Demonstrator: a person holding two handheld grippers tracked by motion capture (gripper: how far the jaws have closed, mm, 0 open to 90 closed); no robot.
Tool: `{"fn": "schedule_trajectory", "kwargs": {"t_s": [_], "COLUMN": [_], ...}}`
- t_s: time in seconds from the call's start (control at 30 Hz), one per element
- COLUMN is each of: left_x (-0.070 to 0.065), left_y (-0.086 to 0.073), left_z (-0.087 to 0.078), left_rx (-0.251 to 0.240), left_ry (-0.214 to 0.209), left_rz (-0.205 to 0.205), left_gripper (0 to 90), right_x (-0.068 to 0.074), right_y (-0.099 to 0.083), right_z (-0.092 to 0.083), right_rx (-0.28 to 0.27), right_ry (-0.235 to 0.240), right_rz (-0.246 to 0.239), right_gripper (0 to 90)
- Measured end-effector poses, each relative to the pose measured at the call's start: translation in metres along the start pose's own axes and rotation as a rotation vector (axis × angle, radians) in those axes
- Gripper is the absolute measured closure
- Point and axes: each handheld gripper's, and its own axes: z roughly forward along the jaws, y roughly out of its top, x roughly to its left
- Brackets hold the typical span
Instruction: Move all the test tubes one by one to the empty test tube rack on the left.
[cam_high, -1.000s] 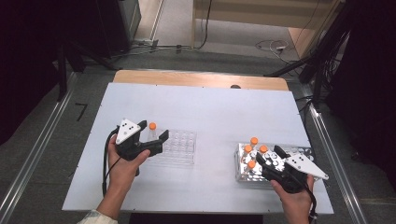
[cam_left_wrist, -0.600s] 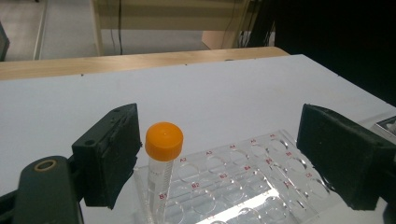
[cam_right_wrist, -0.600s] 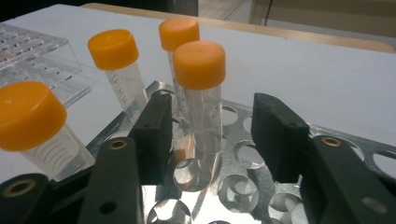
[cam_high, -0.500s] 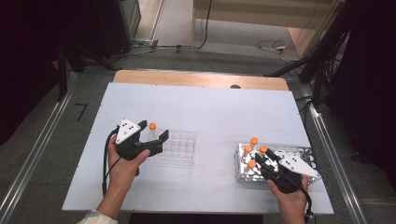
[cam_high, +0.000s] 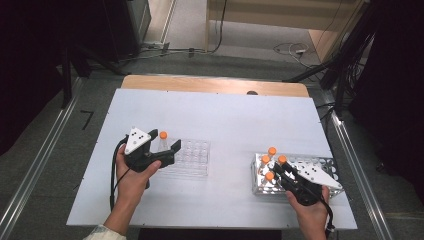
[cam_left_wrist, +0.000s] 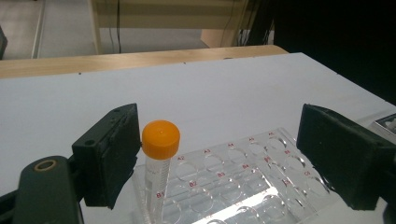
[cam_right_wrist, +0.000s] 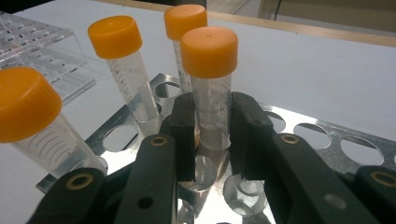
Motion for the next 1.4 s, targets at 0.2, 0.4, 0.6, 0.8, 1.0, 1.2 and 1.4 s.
{"fn": "schedule_trajectory", "kwargs": {"t_s": [0.2, 0.4, 0.6, 0.8, 1.0, 1.2, 1.4], "left_x": [0.0, 0.0, -0.001, -0.003, -0.005, -0.007, -0.011], "left_y": [0.0, 0.0, 0.0, 0.001, 0.002, 0.005, 0.008], "left_z": [0.0, 0.0, 0.001, 0.002, 0.001, 0.001, 0.001], "left_rx": [-0.004, 0.003, 0.006, 0.012, 0.01, 0.01, 0.003], "left_ry": [-0.001, -0.002, -0.006, -0.013, -0.019, -0.026, -0.032], "left_rz": [-0.003, -0.003, -0.005, 0.001, 0.002, 0.009, 0.007], "left_gripper": [14.5, 14.5, 14.4, 13.5, 13.5, 13.3, 13.3], "right_x": [-0.001, -0.002, -0.002, -0.004, -0.003, 0.0, 0.006], "right_y": [0.002, 0.008, 0.017, 0.025, 0.035, 0.048, 0.061], "right_z": [-0.002, -0.007, -0.013, -0.019, -0.028, -0.038, -0.045], "right_rx": [-0.014, -0.036, -0.065, -0.082, -0.107, -0.14, -0.164], "right_ry": [-0.001, 0.001, 0.006, -0.002, -0.005, 0.009, 0.033], "right_rz": [0.003, 0.004, 0.002, 0.002, -0.001, 0.001, -0.004], "right_gripper": [71.9, 71.9, 71.9, 71.9, 72.0, 72.1, 72.1]}}
